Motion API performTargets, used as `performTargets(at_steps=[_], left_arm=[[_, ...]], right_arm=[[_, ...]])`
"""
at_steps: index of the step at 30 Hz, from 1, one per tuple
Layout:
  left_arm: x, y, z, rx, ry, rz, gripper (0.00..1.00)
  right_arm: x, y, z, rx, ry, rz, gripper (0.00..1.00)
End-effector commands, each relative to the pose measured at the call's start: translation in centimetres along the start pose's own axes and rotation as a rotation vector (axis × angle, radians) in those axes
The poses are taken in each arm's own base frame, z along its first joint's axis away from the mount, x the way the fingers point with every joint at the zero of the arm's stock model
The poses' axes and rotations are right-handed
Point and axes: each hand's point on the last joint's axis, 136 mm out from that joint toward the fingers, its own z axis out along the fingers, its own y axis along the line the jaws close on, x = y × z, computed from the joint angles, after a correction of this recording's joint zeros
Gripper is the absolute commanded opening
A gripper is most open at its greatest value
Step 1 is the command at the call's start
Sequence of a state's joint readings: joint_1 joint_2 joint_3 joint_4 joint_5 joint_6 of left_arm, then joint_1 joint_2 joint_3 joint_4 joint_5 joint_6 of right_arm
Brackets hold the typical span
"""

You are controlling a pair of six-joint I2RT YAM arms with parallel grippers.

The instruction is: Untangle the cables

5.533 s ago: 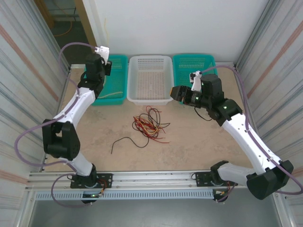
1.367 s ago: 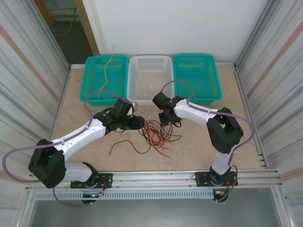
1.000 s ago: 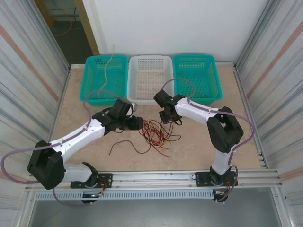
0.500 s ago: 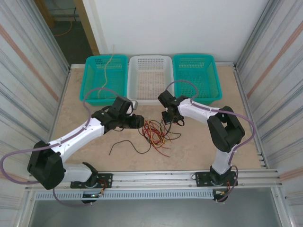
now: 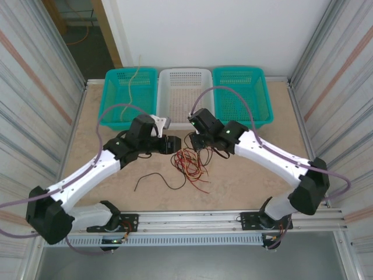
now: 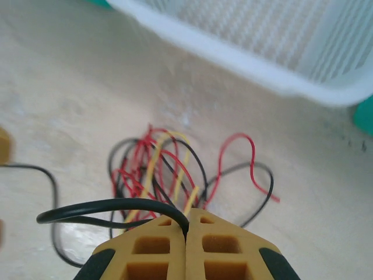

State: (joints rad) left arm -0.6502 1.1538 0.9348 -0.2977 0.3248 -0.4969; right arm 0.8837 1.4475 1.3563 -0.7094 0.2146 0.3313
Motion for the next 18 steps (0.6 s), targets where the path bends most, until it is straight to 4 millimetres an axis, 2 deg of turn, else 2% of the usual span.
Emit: performTargets(at_steps=[1,7,12,15,18], left_arm=[[-2.0,-3.7,-1.8,0.150,-0.104,0.085,0.56],[-3.3,-5.7,-2.9,0.226,-0.146,0.120,0.55],[-4.1,-5.5,-3.1,0.193,-0.172,0.154,0.54],[-4.9,-5.9,-3.5,0.188,-0.191,0.190,0.39],[-6.3,-6.4,-4.7,0.167,-0.243,0.216,0.09]], right_arm=[[-2.1,-0.1,-3.4,0.002,-0.085,-0.023,0.03],[-4.1,1.4,-5.3,-0.048,-0.145,-0.027,0.03],[-5.0,2.7,-6.3,-0.111,-0.175,-0.030,0.04],[-5.3,3.3,-6.9,-0.147,-0.189,-0.027,0.05],[-5.4,3.5,-7.2,-0.163,-0.202,-0.017,0.07]])
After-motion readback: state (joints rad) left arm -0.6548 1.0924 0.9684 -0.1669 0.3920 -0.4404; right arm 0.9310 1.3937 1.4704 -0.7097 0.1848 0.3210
